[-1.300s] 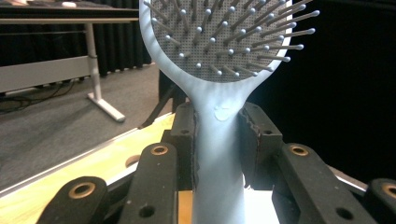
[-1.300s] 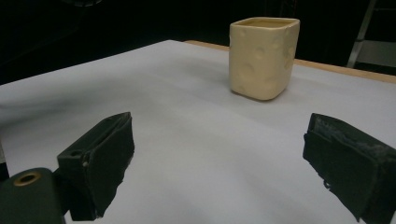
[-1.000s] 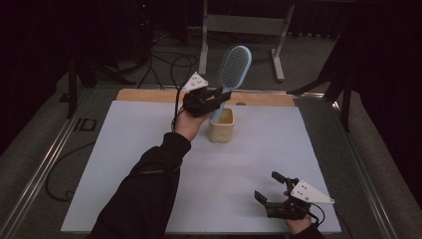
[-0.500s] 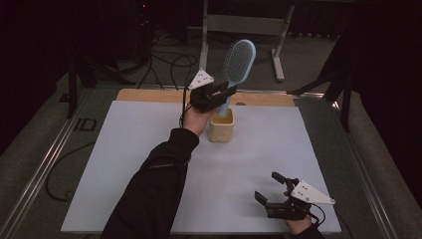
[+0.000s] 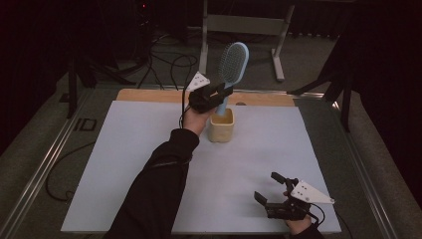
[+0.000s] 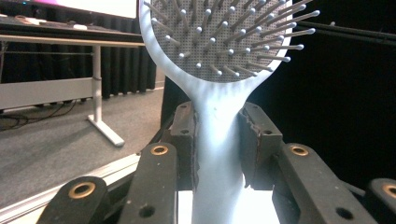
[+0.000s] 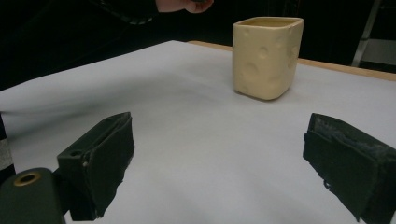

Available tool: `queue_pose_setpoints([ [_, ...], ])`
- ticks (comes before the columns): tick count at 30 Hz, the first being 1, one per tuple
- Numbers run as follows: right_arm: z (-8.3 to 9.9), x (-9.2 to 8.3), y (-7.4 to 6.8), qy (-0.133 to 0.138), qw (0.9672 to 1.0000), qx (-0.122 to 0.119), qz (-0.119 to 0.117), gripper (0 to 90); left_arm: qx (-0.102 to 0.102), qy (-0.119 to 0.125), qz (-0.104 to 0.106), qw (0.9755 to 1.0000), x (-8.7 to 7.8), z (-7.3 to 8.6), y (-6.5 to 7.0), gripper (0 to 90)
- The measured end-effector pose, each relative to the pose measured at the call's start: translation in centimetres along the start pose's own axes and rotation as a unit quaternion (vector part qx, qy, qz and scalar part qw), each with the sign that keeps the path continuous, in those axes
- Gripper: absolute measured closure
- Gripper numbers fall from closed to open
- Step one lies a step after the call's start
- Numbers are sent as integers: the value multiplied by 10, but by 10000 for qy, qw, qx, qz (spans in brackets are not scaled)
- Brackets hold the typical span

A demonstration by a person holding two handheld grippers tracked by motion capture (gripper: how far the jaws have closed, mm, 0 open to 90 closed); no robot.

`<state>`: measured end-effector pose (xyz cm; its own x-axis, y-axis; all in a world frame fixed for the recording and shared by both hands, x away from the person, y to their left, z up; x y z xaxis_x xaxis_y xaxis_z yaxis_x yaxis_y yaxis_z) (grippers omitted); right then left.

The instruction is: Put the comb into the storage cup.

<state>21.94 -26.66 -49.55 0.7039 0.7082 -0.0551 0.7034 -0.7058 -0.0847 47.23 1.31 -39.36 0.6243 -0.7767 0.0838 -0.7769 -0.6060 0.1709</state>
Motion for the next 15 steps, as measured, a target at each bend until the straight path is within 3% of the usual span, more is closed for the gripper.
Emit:
queue_pose_setpoints([
  [3, 0, 0, 0, -7, 10000, 0, -13, 88, 61, 45, 18, 10000, 1, 6, -2, 701],
  [15, 0, 0, 0, -8, 10000, 17, -23, 88, -175, -110, -27, 9998, 6, 31, -12, 701],
])
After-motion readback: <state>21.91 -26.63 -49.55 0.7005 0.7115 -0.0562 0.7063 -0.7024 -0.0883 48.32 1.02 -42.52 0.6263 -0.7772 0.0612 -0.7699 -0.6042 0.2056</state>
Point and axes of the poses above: each handheld gripper's, and its own axes: x roughly forward along the jaws, z roughly out of its underside, y roughly to its right, the point moved 1 cm from there along x, roughly forward along the jaws, and after that the axes turned 11 degrees about y, right-handed, at the moved point
